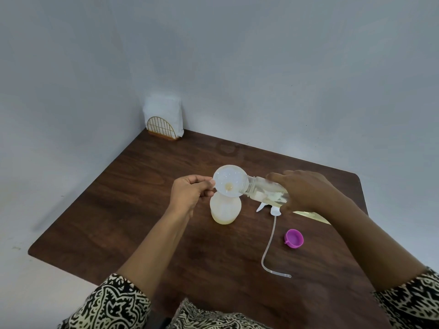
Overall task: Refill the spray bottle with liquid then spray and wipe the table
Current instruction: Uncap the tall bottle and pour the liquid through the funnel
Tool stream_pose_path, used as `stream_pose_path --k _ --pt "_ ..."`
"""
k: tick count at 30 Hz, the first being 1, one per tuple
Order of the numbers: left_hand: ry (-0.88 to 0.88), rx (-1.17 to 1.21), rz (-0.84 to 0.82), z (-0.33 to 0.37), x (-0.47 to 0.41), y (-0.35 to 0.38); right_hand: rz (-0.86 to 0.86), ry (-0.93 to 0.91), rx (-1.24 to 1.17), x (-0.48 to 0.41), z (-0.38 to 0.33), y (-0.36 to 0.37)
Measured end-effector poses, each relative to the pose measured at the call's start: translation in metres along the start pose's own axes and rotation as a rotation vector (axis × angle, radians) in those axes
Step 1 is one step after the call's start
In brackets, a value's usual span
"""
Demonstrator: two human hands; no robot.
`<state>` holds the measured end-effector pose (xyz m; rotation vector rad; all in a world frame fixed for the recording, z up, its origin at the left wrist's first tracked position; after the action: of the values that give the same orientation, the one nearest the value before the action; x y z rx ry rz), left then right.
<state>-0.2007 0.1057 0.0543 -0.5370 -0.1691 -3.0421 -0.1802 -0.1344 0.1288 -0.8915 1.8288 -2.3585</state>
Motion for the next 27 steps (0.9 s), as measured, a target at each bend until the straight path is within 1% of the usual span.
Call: stream_pose_path --k 27 --pt "0.000 -0.017 0.010 0.0018 0.0016 0.0007 -0.005 -0.006 0.000 0.0012 -0.0005 -0.0012"
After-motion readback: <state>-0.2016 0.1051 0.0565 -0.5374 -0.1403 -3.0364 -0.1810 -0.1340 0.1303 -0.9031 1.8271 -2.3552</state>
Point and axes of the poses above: each hand's wrist, its own x-axis away from the middle knuckle, its own y-axis out of the palm, z = x × y, the point moved 5 cm from there along -x, towards the middle knuckle, and after that the axes turned 14 degrees about -z, right-handed, at the moved point
